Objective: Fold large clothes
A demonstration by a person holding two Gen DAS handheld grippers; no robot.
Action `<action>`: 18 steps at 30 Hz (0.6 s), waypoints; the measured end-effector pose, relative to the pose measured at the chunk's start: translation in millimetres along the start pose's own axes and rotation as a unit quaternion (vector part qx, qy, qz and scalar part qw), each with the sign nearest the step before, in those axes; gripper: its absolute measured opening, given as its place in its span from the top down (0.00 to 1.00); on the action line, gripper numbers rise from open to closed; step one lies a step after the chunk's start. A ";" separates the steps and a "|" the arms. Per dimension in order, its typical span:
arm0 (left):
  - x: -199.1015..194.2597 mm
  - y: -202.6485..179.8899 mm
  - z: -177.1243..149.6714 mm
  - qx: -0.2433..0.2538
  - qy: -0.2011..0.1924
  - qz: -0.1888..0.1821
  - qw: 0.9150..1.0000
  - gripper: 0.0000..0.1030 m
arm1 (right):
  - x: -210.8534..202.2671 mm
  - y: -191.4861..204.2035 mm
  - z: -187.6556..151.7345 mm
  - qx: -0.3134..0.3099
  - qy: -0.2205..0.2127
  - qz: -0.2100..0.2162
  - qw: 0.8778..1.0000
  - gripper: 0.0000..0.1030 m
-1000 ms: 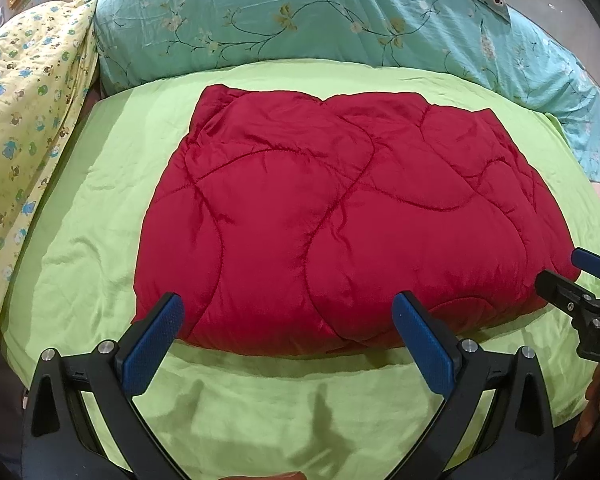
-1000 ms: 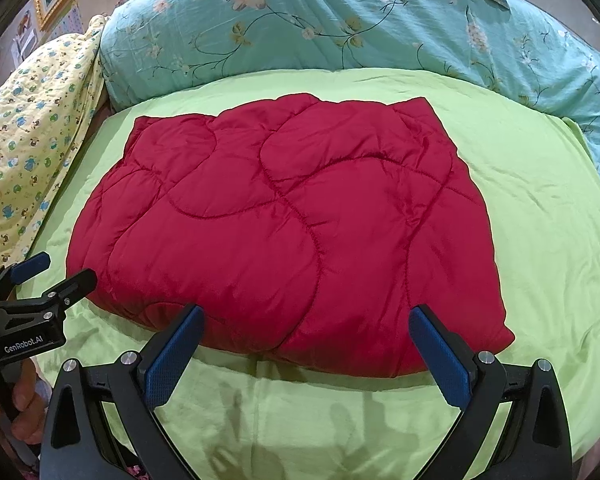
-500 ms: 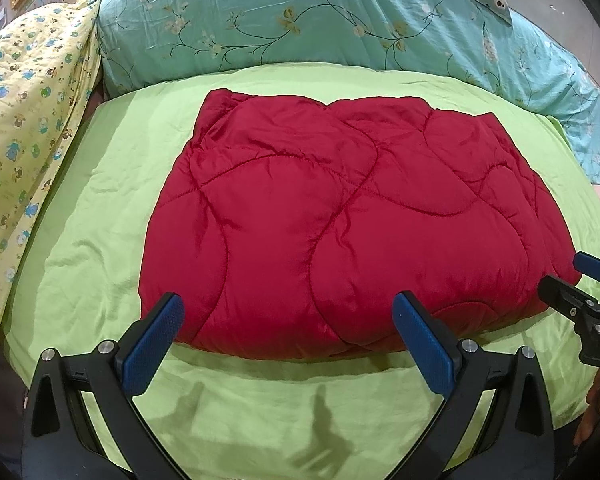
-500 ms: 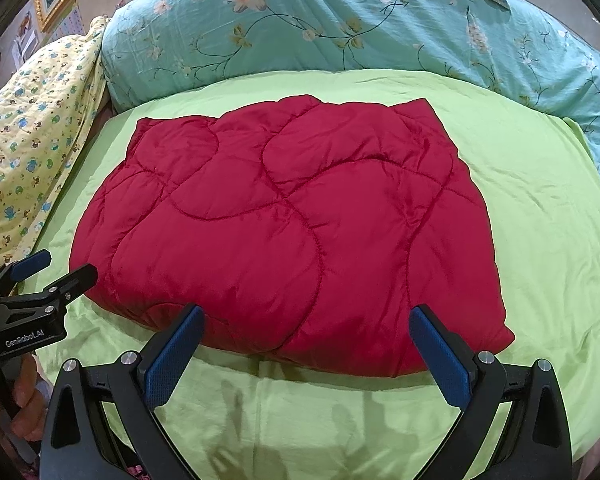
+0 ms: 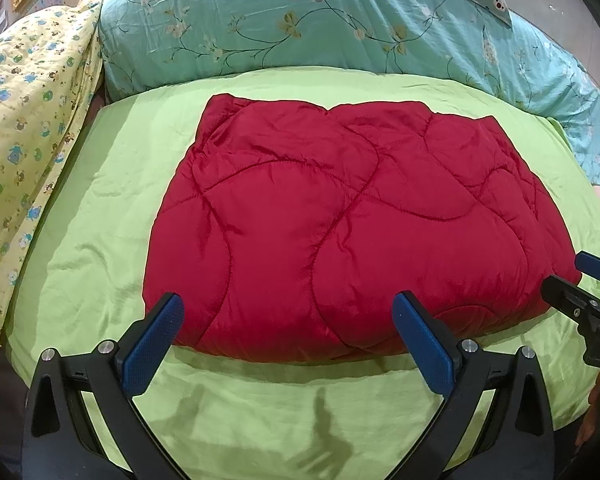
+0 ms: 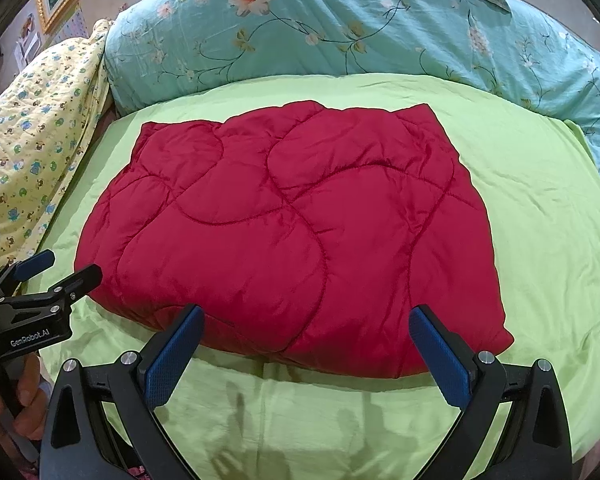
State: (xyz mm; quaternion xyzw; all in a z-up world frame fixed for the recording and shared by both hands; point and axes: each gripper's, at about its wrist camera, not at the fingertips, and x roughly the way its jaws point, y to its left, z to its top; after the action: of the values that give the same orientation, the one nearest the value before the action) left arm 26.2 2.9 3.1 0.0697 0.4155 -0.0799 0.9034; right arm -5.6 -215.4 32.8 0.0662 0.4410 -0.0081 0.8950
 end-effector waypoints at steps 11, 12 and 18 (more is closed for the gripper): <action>0.0 -0.9 0.6 0.000 -0.001 0.002 1.000 0.00 | 0.9 -0.4 0.5 0.002 -0.001 0.002 1.000 0.01; -0.1 -1.2 1.0 0.001 -0.002 0.003 1.000 0.00 | 1.1 -0.7 0.9 0.002 -0.001 0.003 1.000 0.01; 0.5 -1.7 2.6 0.003 -0.005 0.006 1.000 0.00 | 0.7 -2.8 3.0 0.003 -0.003 0.004 1.000 0.01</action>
State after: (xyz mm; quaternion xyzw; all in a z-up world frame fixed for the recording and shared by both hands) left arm 28.1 0.6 4.3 0.0742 0.4107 -0.0758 0.9056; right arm -3.0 -218.5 33.8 0.0708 0.4379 -0.0059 0.8962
